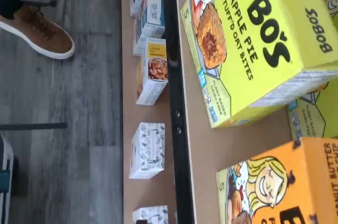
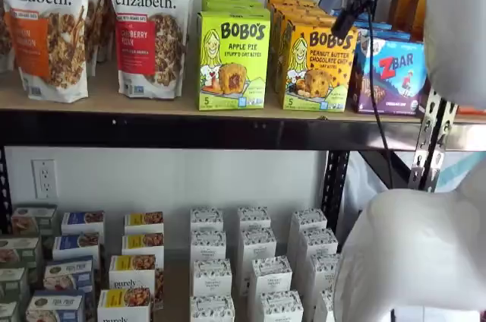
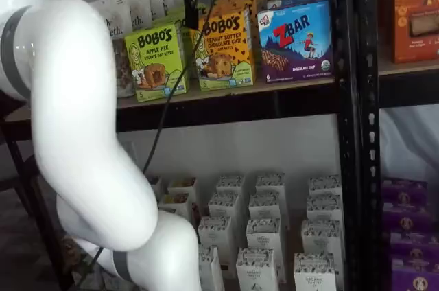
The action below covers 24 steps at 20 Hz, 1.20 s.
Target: Pick up the orange box on the top shelf, the fifth box from the left
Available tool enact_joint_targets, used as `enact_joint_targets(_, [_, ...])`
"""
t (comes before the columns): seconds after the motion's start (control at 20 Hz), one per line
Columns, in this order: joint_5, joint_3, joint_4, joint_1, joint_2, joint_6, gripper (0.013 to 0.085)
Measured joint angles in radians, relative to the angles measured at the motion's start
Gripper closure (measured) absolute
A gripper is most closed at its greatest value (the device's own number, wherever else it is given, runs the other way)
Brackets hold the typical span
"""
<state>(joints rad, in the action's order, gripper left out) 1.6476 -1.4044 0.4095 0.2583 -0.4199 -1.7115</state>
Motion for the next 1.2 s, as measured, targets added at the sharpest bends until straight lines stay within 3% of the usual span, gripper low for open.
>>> enact_joint_targets(0.45, [0.024,-0.097,-0.048,-0.021,0.090,0.007,0.0130])
enact_joint_targets(1.2, [-0.038,-0.183,-0.083,-0.060,0.221,0.021,0.0130])
